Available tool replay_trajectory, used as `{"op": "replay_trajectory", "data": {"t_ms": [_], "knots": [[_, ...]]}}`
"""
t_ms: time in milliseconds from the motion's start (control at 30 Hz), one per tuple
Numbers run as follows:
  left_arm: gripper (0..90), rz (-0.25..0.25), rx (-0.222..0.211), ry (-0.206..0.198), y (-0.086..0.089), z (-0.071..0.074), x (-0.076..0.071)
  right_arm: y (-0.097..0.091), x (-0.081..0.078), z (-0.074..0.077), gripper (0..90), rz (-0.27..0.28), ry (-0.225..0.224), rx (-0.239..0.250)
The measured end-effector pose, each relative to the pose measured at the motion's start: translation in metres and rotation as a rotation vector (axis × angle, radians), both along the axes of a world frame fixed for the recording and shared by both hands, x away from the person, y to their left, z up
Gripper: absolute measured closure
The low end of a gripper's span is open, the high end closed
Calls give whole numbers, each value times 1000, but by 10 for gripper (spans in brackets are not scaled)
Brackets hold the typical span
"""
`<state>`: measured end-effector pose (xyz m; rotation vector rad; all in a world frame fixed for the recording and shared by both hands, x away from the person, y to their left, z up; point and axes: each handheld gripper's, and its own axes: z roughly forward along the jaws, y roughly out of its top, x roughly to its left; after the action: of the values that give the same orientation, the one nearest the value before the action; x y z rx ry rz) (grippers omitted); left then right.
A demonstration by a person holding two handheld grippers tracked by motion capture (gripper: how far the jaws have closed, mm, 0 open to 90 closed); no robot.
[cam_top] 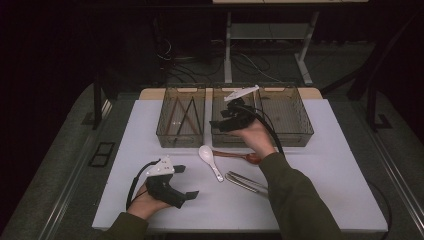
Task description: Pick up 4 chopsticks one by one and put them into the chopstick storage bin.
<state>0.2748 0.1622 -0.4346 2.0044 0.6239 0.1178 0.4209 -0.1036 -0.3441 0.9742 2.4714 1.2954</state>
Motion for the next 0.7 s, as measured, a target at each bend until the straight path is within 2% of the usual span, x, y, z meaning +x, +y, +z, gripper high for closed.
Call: {"op": "replay_trajectory", "data": {"t_ms": [167,367,533,700], "knots": [[0,2,3,1,1,0,1,-16,-9,-1,366,11,-12,14],[0,7,-1,3,2,0,0,-33,-20,-3,366,20,6,42],[0,6,1,3,2,-1,1,-50,-34,-8,366,39,0,40],[0,8,2,5,1,-1,1,-69,-45,-14,366,27,5,47]]}}
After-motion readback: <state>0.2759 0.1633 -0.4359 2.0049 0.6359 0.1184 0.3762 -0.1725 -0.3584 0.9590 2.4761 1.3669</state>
